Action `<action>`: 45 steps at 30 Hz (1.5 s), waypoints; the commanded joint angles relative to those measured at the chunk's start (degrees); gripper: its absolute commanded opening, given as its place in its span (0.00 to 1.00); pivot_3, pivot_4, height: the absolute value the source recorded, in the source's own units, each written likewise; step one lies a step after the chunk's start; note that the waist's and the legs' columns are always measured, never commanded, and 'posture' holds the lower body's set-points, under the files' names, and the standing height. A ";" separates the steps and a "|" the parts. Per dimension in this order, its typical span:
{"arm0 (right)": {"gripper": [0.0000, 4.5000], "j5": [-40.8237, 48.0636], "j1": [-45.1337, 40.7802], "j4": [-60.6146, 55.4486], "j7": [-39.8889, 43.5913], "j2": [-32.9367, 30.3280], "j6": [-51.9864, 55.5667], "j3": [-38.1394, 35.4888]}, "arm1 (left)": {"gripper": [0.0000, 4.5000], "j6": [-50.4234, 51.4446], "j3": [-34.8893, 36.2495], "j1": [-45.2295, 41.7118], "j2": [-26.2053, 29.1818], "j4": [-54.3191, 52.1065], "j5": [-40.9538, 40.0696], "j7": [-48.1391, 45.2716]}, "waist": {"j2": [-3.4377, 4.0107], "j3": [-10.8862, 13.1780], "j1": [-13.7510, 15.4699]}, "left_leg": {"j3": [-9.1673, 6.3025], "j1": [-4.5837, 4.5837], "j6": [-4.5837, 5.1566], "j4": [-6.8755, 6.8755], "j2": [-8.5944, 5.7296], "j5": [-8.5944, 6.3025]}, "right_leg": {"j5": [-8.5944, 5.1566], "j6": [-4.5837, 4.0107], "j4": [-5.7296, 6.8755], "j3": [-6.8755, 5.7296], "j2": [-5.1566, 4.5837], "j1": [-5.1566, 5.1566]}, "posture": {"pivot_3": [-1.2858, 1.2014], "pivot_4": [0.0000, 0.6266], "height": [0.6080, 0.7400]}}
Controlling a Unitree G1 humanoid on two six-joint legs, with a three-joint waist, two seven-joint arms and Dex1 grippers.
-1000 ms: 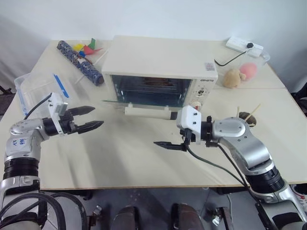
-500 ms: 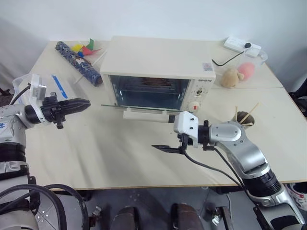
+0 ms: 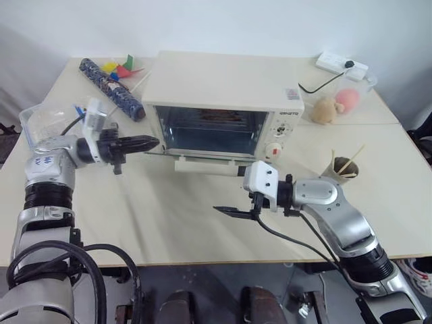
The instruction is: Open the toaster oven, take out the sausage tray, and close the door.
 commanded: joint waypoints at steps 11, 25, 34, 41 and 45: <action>1.00 0.42 3.30 -6.90 -2.58 -4.02 10.55 0.54 | 0.01 -1.02 -1.93 -0.50 -2.95 -0.37 1.88 -1.73 | -0.07 -0.04 0.52 | -0.04 -0.02 0.08 0.23 -0.03 -0.08 | 0.00 0.00 0.00 0.00 -0.03 0.14 | 0.52 0.24 1.00; 1.00 1.01 2.40 -6.49 -8.58 -1.58 11.95 -2.85 | 0.01 -3.02 -2.30 -2.07 -5.37 2.13 3.36 -1.49 | -0.15 -0.06 0.94 | -0.03 -0.12 0.09 0.33 -0.03 -0.09 | 0.00 0.00 -0.01 0.00 -0.03 0.09 | 0.52 0.24 1.00; 1.00 5.97 4.36 -10.30 -8.57 -1.52 11.52 -7.59 | 0.01 -4.72 -2.97 -4.27 -7.14 5.09 4.40 -2.00 | -0.15 -0.06 1.51 | -0.05 -0.22 0.11 0.35 -0.04 -0.10 | 0.00 0.00 -0.06 -0.03 -0.03 0.05 | 0.52 0.24 1.00; 1.00 9.38 7.49 -10.94 -7.29 -5.18 12.12 -12.42 | 0.01 -6.03 -3.55 -5.85 -8.76 7.54 5.24 -2.87 | -0.16 -0.05 1.98 | -0.08 -0.29 0.15 0.42 -0.08 -0.12 | 0.00 0.00 -0.08 -0.03 -0.05 0.05 | 0.52 0.24 1.00; 1.00 10.62 10.93 -11.66 -7.75 -8.09 13.14 -16.53 | 0.01 -6.45 -3.65 -6.27 -8.97 8.24 5.65 -3.44 | -0.17 -0.04 2.00 | -0.09 -0.33 0.15 0.47 -0.08 -0.12 | 0.00 0.00 -0.09 -0.05 -0.04 0.05 | 0.52 0.24 1.00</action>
